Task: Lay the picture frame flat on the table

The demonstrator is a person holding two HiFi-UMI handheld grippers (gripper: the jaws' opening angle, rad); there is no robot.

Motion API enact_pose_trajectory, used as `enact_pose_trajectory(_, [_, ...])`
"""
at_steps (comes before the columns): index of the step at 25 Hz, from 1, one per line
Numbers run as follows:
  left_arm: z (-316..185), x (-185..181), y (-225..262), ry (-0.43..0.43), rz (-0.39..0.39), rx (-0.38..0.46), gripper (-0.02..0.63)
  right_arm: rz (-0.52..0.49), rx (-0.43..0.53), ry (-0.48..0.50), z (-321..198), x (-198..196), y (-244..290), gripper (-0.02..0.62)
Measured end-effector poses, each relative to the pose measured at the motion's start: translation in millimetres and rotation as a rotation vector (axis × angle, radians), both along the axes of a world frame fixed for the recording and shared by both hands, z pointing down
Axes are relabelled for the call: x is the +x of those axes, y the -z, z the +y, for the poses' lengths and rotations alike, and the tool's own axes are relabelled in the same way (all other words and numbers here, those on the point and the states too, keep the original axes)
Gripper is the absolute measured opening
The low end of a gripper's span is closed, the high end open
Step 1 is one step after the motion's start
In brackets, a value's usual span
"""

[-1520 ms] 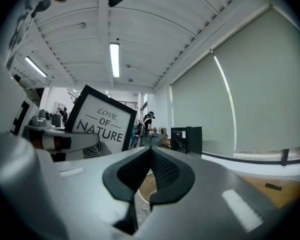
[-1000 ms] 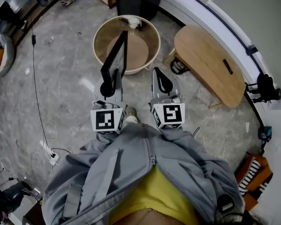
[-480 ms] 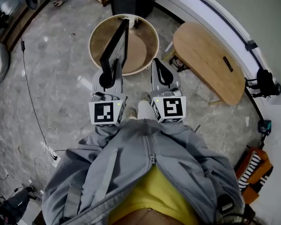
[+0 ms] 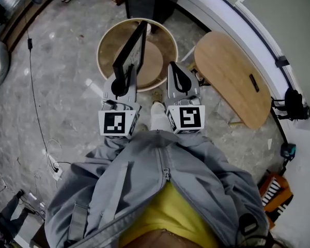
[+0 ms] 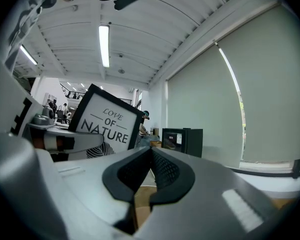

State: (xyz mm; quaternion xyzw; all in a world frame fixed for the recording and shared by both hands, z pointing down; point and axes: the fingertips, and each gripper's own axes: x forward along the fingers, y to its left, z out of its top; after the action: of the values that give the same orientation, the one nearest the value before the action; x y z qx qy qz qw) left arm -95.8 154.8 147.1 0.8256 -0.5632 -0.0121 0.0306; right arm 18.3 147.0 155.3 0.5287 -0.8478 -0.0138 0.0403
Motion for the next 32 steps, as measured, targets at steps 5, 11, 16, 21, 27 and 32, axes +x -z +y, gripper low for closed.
enact_pose_trajectory(5, [-69.3, 6.6, -7.8, 0.006, 0.017, -0.01, 0.011, 0.018, -0.016, 0.041, -73.5, 4.8, -8.7, -0.002])
enact_pose_trajectory(11, [-145.3, 17.1, -12.1, 0.043, 0.03, -0.025, 0.011, 0.026, -0.042, 0.108, -151.3, 10.9, -17.0, -0.002])
enact_pose_trajectory(16, [-196.7, 30.2, -21.5, 0.072, 0.037, -0.034, 0.011, 0.024, -0.075, 0.165, -203.1, 19.0, -29.0, -0.002])
enact_pose_trajectory(21, [-237.0, 43.0, -30.6, 0.063, 0.035, -0.047, 0.011, 0.026, -0.095, 0.185, -240.8, 25.1, -42.4, -0.002])
enact_pose_trajectory(27, [-265.3, 50.4, -50.9, 0.032, 0.05, -0.071, 0.011, 0.024, -0.142, 0.182, -270.0, 28.1, -69.3, -0.002])
enact_pose_trajectory(32, [-283.9, 53.2, -79.4, 0.006, 0.072, -0.106, 0.012, 0.024, -0.173, 0.181, -289.1, 24.8, -98.5, -0.002])
